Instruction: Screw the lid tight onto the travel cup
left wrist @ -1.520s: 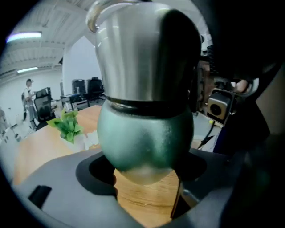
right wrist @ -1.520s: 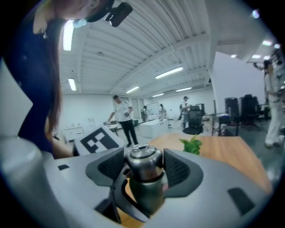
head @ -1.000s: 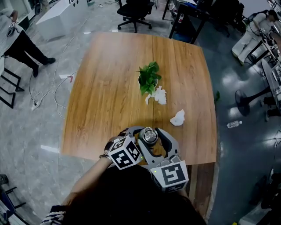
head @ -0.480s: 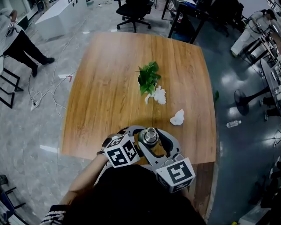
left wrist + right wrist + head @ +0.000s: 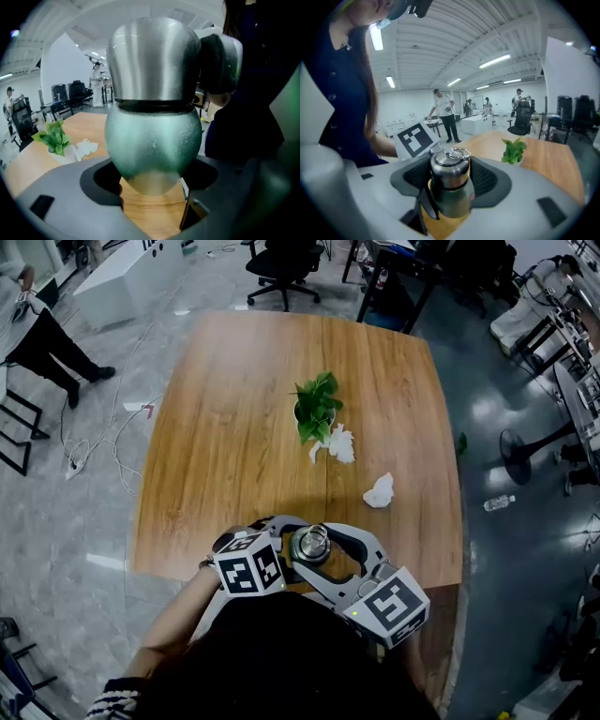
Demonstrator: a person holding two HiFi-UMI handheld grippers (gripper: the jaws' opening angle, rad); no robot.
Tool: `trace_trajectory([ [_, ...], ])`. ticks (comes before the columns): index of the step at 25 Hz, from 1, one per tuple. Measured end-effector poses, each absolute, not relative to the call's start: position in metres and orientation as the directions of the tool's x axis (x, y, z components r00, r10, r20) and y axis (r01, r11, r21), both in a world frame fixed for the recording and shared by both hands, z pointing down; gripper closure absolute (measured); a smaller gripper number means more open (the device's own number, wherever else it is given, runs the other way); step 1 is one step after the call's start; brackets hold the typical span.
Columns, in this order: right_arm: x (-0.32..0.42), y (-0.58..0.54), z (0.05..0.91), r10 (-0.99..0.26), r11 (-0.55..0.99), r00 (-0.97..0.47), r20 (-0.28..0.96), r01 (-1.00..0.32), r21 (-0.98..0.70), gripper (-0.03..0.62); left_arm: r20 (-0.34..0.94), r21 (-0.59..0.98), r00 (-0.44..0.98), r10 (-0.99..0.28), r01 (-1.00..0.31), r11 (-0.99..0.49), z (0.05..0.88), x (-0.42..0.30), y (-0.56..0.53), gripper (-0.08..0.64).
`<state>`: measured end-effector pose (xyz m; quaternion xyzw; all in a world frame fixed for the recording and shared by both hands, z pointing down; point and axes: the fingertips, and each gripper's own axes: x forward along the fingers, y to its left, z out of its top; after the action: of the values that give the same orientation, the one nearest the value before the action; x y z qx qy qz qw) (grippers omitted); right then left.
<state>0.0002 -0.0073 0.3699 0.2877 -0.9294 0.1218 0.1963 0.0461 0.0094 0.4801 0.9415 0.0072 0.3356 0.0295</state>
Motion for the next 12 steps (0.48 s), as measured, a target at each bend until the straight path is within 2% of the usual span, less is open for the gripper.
trace_trajectory([
  [5,0.009,-0.031,0.367,-0.727,0.613,-0.587,0.357,-0.789,-0.050,0.325,0.636,-0.009,0.736,-0.232,-0.294,-0.956,0.478,0.043,-0.029,0.170],
  [7,0.009,-0.033,0.362,-0.748,0.592,-0.572,0.337,-0.804,-0.051,0.325,0.633,-0.014,0.726,-0.267,-0.334,-0.942,0.476,0.042,-0.032,0.170],
  [9,0.001,-0.025,0.361,-0.685,0.660,-0.642,0.344,-0.747,-0.079,0.324,0.627,0.002,0.751,-0.205,-0.265,-0.964,0.475,0.042,-0.022,0.170],
  [12,-0.009,-0.006,0.361,-0.516,0.797,-0.769,0.378,-0.592,-0.117,0.324,0.632,0.014,0.775,-0.014,-0.029,-0.999,0.475,0.039,0.006,0.172],
])
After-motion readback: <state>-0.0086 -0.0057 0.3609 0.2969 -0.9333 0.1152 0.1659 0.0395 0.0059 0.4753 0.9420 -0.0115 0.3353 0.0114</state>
